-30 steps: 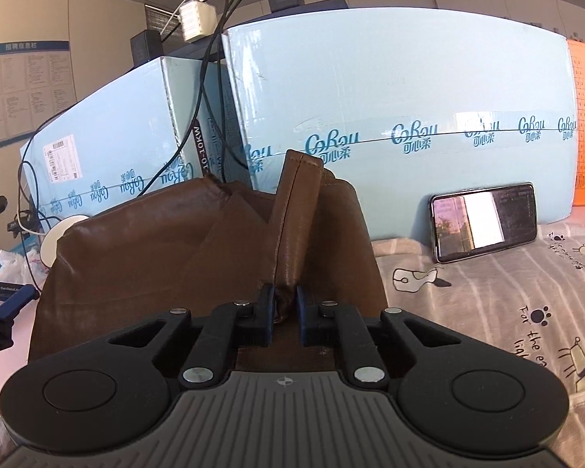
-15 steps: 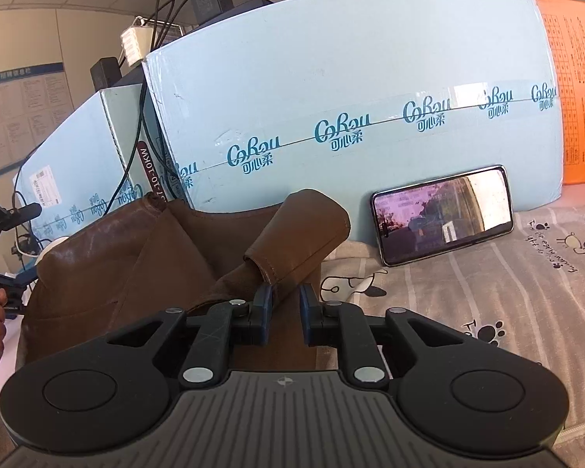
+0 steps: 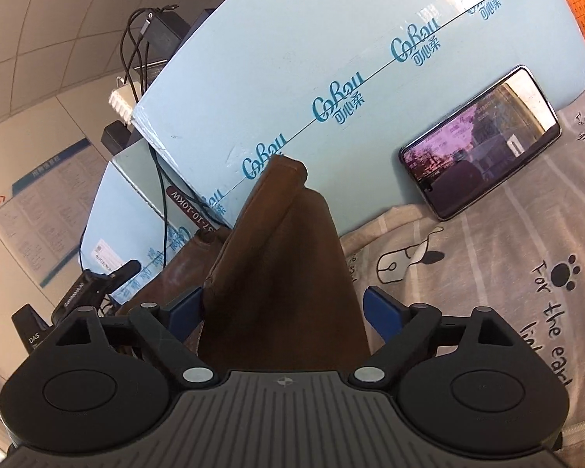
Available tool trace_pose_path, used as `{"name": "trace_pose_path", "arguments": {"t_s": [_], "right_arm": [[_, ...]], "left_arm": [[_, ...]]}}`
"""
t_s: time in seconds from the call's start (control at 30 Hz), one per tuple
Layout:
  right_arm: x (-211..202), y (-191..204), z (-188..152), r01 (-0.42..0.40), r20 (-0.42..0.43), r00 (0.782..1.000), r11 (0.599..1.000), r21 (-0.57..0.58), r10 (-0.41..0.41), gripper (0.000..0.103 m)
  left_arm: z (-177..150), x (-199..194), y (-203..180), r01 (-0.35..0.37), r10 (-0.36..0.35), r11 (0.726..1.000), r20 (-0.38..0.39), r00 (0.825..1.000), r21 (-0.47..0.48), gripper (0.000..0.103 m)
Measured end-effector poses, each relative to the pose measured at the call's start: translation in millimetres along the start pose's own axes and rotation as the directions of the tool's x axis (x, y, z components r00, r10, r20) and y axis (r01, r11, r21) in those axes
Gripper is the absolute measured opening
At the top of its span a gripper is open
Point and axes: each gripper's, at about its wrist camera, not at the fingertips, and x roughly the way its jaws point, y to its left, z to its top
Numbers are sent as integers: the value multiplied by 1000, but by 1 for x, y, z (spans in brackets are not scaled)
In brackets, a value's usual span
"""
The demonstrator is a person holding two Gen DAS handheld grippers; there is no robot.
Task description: Fold clothes
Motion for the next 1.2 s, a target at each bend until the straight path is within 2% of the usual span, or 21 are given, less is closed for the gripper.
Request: {"name": "trace_pose_path", "arguments": {"t_s": [0.03, 0.07, 0.13, 0.23, 0.33, 0.47, 0.53, 0.73, 0.87, 0.97, 1.0, 1.07, 1.1, 1.17, 1.2], "right_arm": [[0, 3, 0, 3, -2, 1000, 1000, 0, -3, 89], [-1, 6, 0, -1, -1, 1000, 1000, -2, 1, 89], [-5, 11, 0, -16, 5, 1000, 1000, -5, 16, 91], [-17, 12, 1, -45, 38, 998, 999, 7, 45, 96], [-25, 9, 5, -93, 53, 994, 995, 29, 91, 98], [-26, 13, 5, -144, 34, 989, 989, 43, 142, 99], [-23, 25, 3, -149, 15, 989, 989, 7, 149, 100], [16, 67, -20, 11, -2, 1000, 989, -145, -12, 101], [48, 83, -40, 128, -23, 990, 967, -221, -137, 103], [60, 81, -48, 191, -19, 979, 949, -250, -202, 102], [62, 79, -49, 210, -14, 975, 944, -256, -221, 99], [64, 74, -51, 246, -3, 967, 932, -265, -256, 82], [63, 70, -50, 262, 3, 963, 928, -265, -271, 63], [60, 64, -47, 284, 14, 957, 922, -262, -291, 49], [55, 62, -44, 280, 16, 958, 925, -256, -286, 28]], "left_arm": [[-1, -2, -5, -13, 13, 999, 6, 1000, 35, 29], [-2, -5, -10, -26, 25, 997, 18, 1000, 68, 28], [-4, -11, -17, -30, 27, 994, 35, 999, 107, 17], [-7, -23, -23, -15, 8, 993, 65, 998, 115, 16], [-8, -31, -24, 15, -22, 997, 87, 996, 77, 16], [-10, -35, -28, 39, -47, 997, 106, 993, 71, 16], [-13, -37, -29, 49, -57, 997, 119, 991, 66, 16], [-21, -46, -33, 70, -79, 996, 152, 985, 61, 16], [-24, -46, -30, 80, -87, 995, 149, 985, 54, 16], [-27, -43, -28, 64, -72, 996, 146, 987, 54, 16], [-28, -42, -28, 56, -64, 997, 146, 987, 58, 16], [-30, -42, -30, 36, -46, 997, 150, 988, 70, 16], [-31, -42, -32, 25, -37, 996, 156, 987, 81, 16], [-33, -45, -37, 6, -25, 994, 178, 984, 106, 13], [-33, -48, -41, 5, -27, 993, 194, 981, 117, 6]]}}
